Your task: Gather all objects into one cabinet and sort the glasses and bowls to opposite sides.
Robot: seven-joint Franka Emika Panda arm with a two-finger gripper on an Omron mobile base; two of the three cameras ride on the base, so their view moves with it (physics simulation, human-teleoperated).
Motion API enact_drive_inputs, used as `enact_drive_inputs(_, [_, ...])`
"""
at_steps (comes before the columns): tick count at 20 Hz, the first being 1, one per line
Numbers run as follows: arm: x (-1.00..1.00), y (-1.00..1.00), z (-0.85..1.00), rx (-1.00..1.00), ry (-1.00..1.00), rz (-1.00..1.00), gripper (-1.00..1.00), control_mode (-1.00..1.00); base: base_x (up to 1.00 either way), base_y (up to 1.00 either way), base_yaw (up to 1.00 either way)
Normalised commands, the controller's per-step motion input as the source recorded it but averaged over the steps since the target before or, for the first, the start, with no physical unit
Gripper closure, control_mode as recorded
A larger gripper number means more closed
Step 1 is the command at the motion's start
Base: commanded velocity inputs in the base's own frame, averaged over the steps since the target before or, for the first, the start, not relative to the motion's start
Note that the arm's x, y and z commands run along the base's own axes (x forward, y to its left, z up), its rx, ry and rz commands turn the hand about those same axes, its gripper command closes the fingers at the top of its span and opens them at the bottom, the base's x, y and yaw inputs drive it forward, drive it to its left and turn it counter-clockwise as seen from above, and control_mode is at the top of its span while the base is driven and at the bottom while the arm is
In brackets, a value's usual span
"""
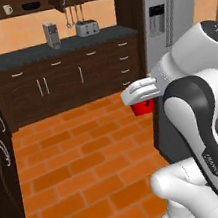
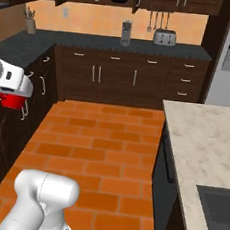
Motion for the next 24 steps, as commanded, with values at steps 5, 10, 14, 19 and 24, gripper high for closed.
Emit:
enact_drive_inputs(5, [0.00, 0.00, 0.00, 0.00, 0.00, 0.00, 1.00, 1.00, 1.00, 0.37, -0.09])
enact_drive_inputs(10, [0.00, 0.00, 0.00, 0.00, 0.00, 0.00, 1.00, 1.00, 0.98, 0.08, 0.28])
enact_drive_inputs(14, [0.00, 0.00, 0.00, 0.00, 0.00, 0.00, 1.00, 1.00, 1.00, -0.18, 0.24])
enact_drive_inputs(19, [0.00, 0.00, 0.00, 0.00, 0.00, 0.00, 1.00, 1.00, 1.00, -0.27, 0.01])
enact_drive_inputs(24, [0.00, 0.00, 0.00, 0.00, 0.00, 0.00, 1.00, 1.00, 1.00, 0.48, 0.03])
